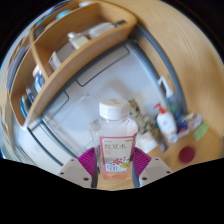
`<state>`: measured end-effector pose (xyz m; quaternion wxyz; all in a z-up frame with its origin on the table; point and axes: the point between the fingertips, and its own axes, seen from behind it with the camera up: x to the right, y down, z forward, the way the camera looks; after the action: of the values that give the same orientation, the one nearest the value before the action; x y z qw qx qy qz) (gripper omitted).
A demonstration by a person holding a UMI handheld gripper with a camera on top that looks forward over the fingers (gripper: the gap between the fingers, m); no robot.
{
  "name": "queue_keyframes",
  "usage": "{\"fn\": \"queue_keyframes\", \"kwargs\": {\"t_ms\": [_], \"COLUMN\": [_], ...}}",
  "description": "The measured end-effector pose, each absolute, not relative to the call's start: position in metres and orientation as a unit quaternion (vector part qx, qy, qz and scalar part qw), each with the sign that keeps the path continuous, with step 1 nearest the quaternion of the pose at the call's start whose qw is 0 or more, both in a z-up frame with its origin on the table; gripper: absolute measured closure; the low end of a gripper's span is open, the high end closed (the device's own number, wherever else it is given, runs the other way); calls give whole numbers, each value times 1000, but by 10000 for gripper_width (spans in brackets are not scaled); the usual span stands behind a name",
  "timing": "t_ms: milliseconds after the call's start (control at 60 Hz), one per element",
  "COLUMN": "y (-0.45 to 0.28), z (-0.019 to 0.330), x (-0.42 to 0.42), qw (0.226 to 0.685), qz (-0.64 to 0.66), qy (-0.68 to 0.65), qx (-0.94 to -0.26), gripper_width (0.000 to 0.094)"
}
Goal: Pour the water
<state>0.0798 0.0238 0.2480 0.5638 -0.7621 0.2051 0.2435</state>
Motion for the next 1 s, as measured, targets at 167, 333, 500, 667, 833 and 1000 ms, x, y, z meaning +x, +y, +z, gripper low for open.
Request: {"fn": "queue_keyframes", "kwargs": {"t_ms": [167,333,500,667,833,1000], "y": [20,19,31,42,45,40], "z": [227,176,128,93,72,64], "x": [181,241,270,275,271,273], "qw": [615,597,578,563,569,565], "qz": [-8,-56,-69,-85,-67,-54], "qy": [118,127,125,92,86,103], "qx": [-780,-790,-803,-817,-815,-817], "gripper_width": [440,432,432,432,391,307]}}
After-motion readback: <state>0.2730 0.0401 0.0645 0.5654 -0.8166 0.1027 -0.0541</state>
